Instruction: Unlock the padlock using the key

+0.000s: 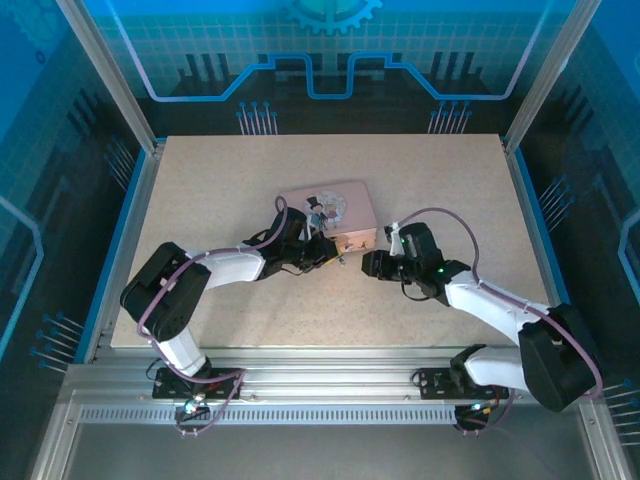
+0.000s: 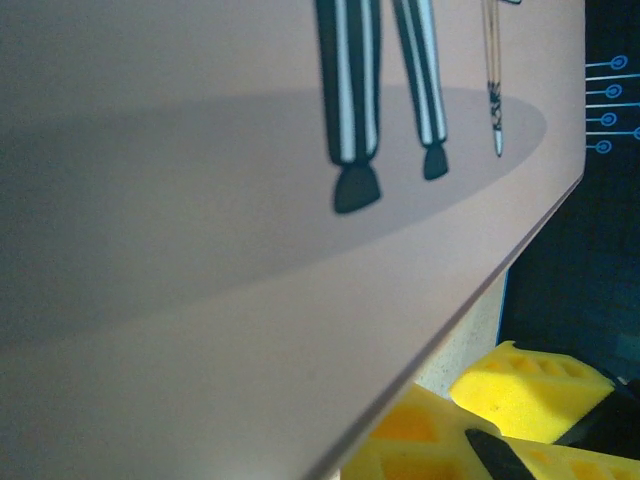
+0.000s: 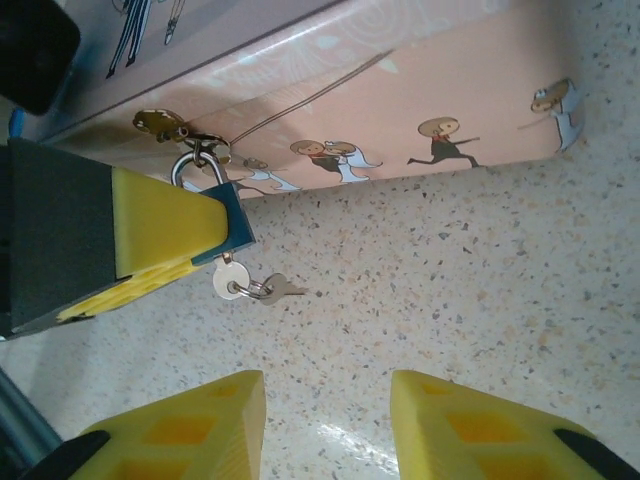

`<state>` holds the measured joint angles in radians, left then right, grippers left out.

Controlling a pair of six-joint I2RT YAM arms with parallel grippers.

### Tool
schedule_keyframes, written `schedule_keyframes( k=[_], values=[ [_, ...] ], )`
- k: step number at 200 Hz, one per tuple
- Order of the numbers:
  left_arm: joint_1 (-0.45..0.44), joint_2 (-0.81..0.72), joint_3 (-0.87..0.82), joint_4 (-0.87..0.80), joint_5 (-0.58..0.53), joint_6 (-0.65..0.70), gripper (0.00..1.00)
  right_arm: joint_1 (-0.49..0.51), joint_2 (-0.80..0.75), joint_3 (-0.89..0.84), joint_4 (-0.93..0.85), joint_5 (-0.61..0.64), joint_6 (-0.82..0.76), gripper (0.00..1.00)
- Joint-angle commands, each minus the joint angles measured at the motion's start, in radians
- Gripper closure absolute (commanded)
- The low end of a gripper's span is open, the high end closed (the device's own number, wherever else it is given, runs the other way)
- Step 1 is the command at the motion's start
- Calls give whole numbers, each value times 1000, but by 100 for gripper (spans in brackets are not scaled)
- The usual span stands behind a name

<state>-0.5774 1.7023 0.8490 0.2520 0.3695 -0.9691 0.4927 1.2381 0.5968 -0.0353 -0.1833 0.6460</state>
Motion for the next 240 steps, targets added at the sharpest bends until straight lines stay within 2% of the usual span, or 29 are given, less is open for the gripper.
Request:
schedule_keyframes(
  k=[1,79,159,240],
  values=[
    [-8,-42,42,-36,62,9,100,40,-3,39,-90,66,-108,60],
    [-7,-52,57,-71,81,24,100,154,119,149,-84,123,-227,59],
    [-4,-56,63,-76,98,23,100,176,252,221,-32,109,-236,59],
    [3,-54,58,-70,105,20,100,192,271,246,-41,135,-260,59]
  ],
)
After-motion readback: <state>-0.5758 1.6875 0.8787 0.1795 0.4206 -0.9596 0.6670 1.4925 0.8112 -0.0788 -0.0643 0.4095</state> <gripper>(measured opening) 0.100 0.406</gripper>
